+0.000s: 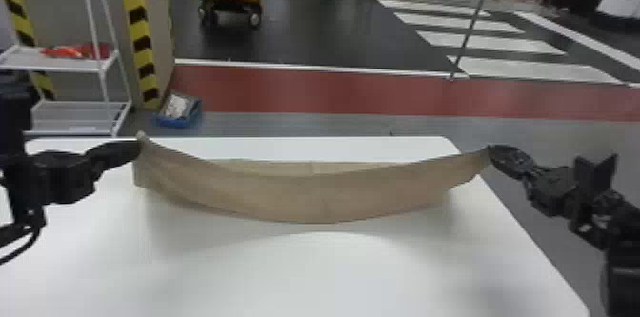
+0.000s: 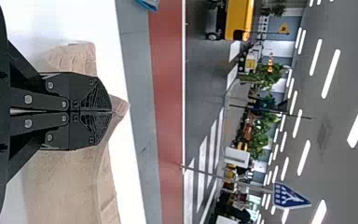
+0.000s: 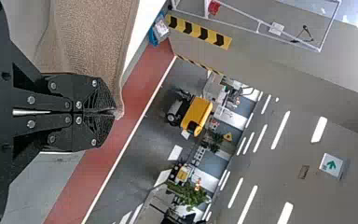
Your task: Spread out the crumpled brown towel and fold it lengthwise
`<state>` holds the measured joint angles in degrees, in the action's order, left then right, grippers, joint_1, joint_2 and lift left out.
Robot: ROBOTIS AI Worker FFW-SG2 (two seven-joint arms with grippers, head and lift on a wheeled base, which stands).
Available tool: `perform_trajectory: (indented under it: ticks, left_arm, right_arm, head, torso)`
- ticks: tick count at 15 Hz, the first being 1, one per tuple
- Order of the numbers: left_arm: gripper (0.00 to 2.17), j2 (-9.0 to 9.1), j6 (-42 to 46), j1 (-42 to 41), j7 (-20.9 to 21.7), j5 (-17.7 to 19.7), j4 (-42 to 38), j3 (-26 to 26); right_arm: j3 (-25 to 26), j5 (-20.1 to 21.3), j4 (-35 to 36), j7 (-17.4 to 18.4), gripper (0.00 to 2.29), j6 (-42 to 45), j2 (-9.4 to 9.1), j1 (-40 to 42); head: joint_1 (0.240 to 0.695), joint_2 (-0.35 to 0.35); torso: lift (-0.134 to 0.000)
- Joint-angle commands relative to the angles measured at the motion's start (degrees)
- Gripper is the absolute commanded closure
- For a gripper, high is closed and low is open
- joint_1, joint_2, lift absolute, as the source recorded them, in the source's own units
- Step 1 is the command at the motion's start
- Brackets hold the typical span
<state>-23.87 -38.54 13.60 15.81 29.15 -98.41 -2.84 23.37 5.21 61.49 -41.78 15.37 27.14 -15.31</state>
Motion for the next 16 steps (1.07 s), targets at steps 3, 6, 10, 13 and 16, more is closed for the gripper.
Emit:
perform_trajectory:
  ticks: [3,6,10,13,16]
  left_arm:
    - [1.44,0.05,-9.1,-10.6,-2.3,-1.4,-11.9,4.7]
    - [1.44,-0.04,-12.7,-14.0,-3.1,-1.8,-15.6,7.7]
    - [1.44,-0.57,-21.5,-20.0,-2.5,0.0,-24.6,14.4]
    - [1.44,-0.57,-26.6,-23.2,-2.2,1.3,-29.7,16.6]
    - [1.44,-0.48,-26.3,-23.6,-2.3,1.6,-29.7,16.4]
  right_arm:
    - [6.2,-4.2,3.2,-2.1,1.16,4.5,0.2,9.5]
    - [7.7,-5.7,3.2,-2.5,1.16,6.1,0.2,11.1]
    - [9.3,-6.1,3.2,-2.9,1.16,6.1,0.64,11.3]
    - [9.6,-6.6,3.2,-2.9,1.16,5.4,0.64,10.2]
    - [9.3,-6.8,3.2,-2.9,1.16,5.2,0.64,10.7]
  head:
    - [0.635,-0.261]
    - [0.688,-0.287]
    - [0.695,-0.289]
    - [0.695,-0.297]
    - [0.695,-0.308]
  torso:
    - [-0.12]
    - [-0.12]
    - [-0.12]
    - [-0.12]
    - [-0.12]
